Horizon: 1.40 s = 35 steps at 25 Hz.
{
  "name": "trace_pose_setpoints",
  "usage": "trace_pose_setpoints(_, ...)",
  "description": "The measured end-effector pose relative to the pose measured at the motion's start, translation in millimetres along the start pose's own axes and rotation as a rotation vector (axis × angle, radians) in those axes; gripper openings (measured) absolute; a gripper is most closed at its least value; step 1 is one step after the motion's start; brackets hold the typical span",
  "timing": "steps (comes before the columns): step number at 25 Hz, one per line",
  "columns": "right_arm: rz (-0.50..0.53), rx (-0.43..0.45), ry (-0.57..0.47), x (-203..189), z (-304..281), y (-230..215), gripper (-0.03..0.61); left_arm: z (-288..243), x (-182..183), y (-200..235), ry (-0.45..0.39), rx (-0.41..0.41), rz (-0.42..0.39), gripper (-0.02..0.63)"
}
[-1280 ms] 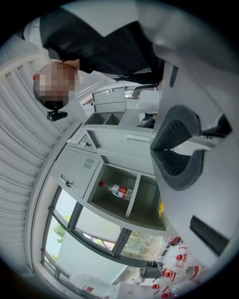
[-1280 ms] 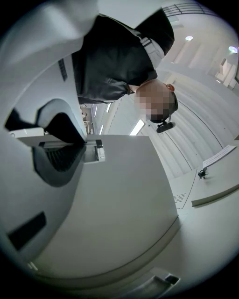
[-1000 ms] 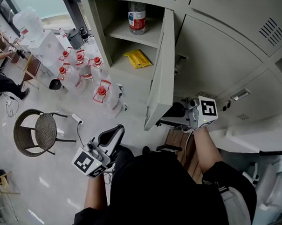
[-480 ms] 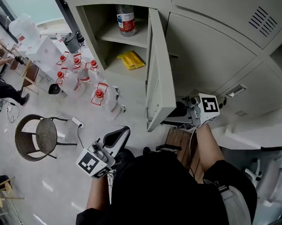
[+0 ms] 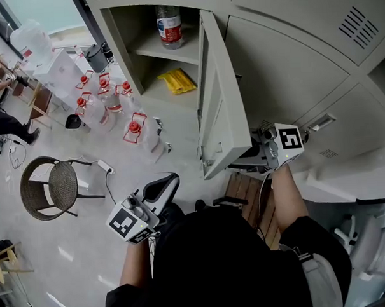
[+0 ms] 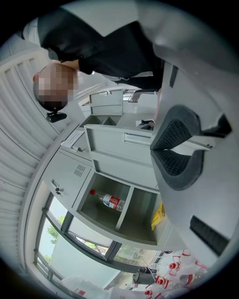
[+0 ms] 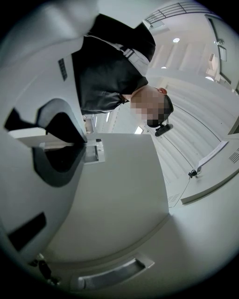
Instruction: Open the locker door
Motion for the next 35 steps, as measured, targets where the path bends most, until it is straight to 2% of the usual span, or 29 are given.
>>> trace_pose_setpoints(4, 0.015, 0.001, -0.034, 1.5, 1.8, 0.2, 0.033, 2.4, -0.8, 0.1, -0.003, 0.001, 0.002, 0.015)
trace_pose_setpoints(7, 0.018, -0.021, -0.014, -1.0, -3.4, 1.2, 0.035, 6.2, -3.2, 2.1, 0.003, 0.008, 0.000, 0.015)
trace_pose_setpoints(17, 0.077, -0.144, -0.123, 3.1, 13.3, 4.8, 0.035, 8.8, -3.7, 8.6, 0.012, 0.016, -0.010, 0.015)
trace_pose_setpoints(25, 0.177, -0.351, -0.174, 2.3, 19.4, 24.6, 0.034, 9.3, -19.4, 1.2, 0.053, -0.003, -0.011, 0.015)
trace_pose_setpoints(30, 0.287, -0.567, -0.112, -6.8, -2.0, 35.3, 0.034, 14.5, -25.9, -7.9, 0.071, -0.075, 0.005, 0.015)
trace_pose_setpoints(33, 0.302, -0.676, -0.098, -15.4, -17.7, 42.4, 0.034, 21.0, -28.9, -10.5, 0.077, -0.117, 0.015, 0.015)
trace_pose_setpoints(35, 0.297, -0.728, -0.125, -19.7, -28.3, 48.6, 0.034, 27.5, -24.8, -13.1, 0.068, -0.147, 0.009, 0.015)
Point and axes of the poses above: the fingertips, and each gripper's own axes: z backward along the fingers, y to its left, x out of its top, the point moved 1 cm from there along z, backward along the fingers, and after that the axes turned 11 degrees about -z, right-handed, at the moved point
